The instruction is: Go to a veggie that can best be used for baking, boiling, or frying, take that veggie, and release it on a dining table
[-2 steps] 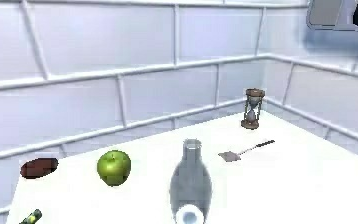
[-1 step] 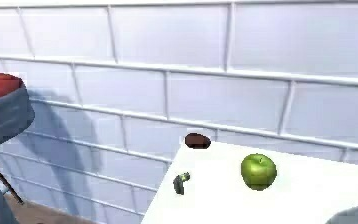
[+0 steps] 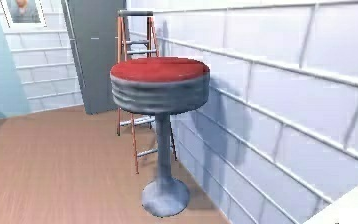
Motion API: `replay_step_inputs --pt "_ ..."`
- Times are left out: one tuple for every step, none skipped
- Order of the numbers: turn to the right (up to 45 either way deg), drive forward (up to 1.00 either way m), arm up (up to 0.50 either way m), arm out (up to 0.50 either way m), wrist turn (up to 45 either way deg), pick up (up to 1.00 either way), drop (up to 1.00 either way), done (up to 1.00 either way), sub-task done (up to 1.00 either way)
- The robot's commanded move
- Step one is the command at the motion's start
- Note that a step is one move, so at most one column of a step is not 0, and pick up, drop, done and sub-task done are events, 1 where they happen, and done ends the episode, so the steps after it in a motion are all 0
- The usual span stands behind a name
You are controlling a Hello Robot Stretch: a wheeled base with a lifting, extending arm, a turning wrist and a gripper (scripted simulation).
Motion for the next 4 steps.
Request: replay_step_inputs --pt "-33.0 0.0 0.0 0.0 0.0 0.0 0.0 0.0 0.0" --pt "0.0 0.0 0.5 0.0 0.0 0.0 0.0 0.0 0.0" --pt "0.0 0.0 0.38 0.0 0.0 0.0 0.0 0.0 0.0" --pt "0.0 0.0 0.0 0.42 0.0 0.0 0.0 0.0 0.0"
